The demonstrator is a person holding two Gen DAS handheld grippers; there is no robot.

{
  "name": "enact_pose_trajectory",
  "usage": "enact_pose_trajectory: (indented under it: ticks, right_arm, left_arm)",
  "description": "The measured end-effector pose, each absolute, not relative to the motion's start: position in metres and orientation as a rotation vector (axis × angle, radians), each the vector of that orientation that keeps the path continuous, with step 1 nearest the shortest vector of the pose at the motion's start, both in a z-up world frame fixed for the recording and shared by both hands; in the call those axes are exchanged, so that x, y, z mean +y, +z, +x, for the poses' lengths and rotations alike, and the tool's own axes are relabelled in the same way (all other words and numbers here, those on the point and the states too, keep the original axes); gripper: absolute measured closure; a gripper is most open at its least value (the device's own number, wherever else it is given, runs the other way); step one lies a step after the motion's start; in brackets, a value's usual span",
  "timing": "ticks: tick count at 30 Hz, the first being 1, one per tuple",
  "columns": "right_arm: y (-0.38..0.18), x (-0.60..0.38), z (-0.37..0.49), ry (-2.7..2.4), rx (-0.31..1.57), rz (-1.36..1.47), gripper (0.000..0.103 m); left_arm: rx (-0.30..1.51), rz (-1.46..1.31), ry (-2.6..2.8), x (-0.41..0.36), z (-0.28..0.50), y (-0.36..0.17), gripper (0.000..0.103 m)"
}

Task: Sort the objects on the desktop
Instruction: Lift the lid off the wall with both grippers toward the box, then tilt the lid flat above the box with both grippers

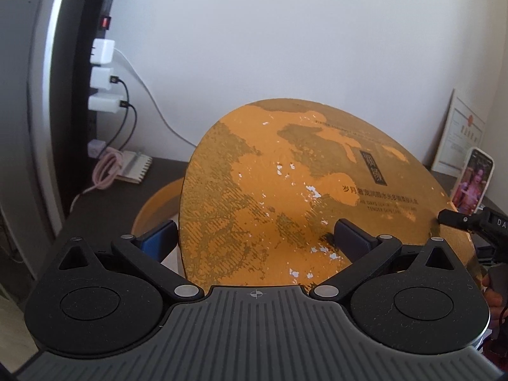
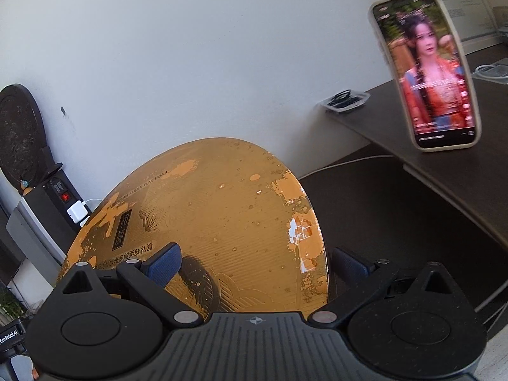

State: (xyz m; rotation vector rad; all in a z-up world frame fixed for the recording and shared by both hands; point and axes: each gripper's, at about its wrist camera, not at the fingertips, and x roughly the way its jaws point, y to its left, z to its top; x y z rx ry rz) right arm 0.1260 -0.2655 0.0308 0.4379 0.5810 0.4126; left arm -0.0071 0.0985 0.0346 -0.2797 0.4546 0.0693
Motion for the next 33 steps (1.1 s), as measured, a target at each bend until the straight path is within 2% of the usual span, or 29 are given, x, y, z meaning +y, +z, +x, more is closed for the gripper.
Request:
enact_pose_trajectory:
  ticks: [11,33]
  right_arm:
    - [0.013,-0.200,0.187,0.446,0.729,0.375,0.000]
    - [0.012,-0.187,0.200,0.367,0.833,0.327,0.000]
  left_arm:
    - [0.546,-0.364,0.156,0.164,0.023,0.004,0.000]
    - [0.644,-0.432,0.146,0.180,0.051,-0.024,0.000]
